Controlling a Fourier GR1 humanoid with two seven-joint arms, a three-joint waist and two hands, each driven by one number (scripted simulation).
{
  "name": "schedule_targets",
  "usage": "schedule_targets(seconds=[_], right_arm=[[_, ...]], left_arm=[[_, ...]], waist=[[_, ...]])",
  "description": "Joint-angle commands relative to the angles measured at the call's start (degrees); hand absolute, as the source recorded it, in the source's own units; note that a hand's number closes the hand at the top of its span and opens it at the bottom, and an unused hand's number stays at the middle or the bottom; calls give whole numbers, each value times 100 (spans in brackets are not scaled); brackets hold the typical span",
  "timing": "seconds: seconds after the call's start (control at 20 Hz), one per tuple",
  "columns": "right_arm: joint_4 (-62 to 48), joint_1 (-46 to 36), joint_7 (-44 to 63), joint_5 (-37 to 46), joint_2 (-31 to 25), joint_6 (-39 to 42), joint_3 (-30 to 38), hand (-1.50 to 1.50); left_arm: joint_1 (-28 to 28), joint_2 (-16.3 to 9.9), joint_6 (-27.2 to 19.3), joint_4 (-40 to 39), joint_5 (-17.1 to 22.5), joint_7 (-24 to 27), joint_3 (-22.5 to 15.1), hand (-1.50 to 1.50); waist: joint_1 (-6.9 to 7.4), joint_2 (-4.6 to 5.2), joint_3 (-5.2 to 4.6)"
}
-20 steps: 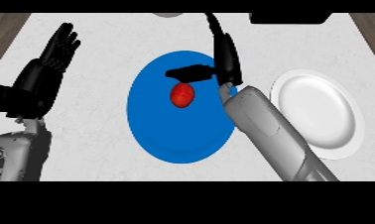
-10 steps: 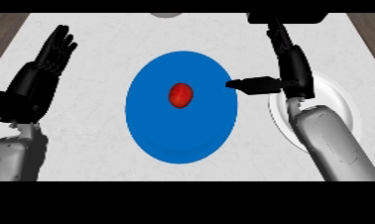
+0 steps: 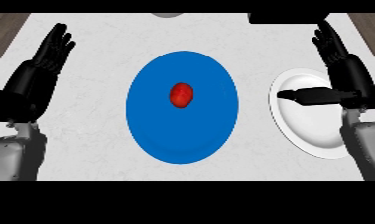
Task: Pick the tomato from the plate and place it in the plate
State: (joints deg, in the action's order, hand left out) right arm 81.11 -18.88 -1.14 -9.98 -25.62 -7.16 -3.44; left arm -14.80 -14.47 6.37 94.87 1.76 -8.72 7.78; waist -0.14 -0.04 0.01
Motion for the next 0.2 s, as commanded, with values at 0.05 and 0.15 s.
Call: schedule_targets(seconds=[0.05, 0.15], right_arm=[[18, 563, -582, 61, -188, 549, 446, -150], [-41, 412, -577, 343, -107, 365, 523, -150]], left_arm=[[9, 18, 98, -242, -61, 225, 31, 0], [-99, 45, 93, -414, -63, 306, 72, 0]], waist=[[-2, 4, -1], [4, 6, -1]])
